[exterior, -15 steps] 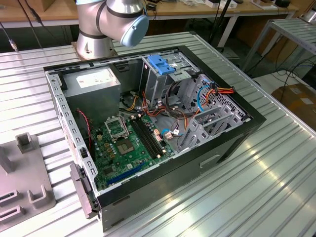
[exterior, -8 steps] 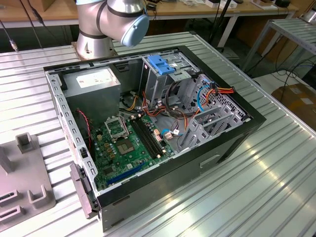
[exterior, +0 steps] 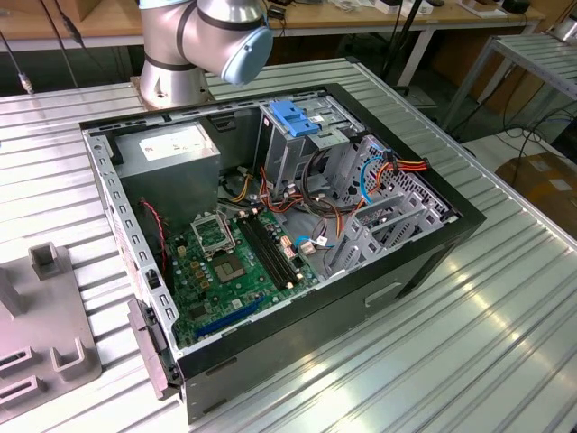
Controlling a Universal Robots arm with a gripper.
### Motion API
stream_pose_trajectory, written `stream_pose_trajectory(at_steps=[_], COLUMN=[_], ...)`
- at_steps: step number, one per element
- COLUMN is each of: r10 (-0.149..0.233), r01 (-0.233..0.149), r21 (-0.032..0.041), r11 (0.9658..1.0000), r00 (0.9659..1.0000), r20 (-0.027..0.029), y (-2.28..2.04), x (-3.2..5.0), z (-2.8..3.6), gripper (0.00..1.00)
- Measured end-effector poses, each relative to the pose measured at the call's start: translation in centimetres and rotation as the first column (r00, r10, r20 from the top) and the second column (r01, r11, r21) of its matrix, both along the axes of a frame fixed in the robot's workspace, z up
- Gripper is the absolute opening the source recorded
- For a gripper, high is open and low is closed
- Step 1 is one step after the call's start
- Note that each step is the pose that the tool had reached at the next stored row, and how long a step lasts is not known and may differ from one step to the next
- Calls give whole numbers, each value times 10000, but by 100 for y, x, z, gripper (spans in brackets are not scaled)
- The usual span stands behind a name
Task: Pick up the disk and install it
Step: 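Pick up the disk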
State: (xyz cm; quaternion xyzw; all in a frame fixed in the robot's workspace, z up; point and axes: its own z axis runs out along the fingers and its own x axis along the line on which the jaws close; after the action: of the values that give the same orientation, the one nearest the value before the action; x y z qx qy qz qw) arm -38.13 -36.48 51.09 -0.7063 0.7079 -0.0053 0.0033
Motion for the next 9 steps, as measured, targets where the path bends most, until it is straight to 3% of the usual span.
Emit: stream_pose_trajectory(at_steps=[9], r10=[0], r01=[0], r21=[0], r11=[10000], r00=[10000], r20=[1], y=[0], x=[180], z=[0], gripper=[37])
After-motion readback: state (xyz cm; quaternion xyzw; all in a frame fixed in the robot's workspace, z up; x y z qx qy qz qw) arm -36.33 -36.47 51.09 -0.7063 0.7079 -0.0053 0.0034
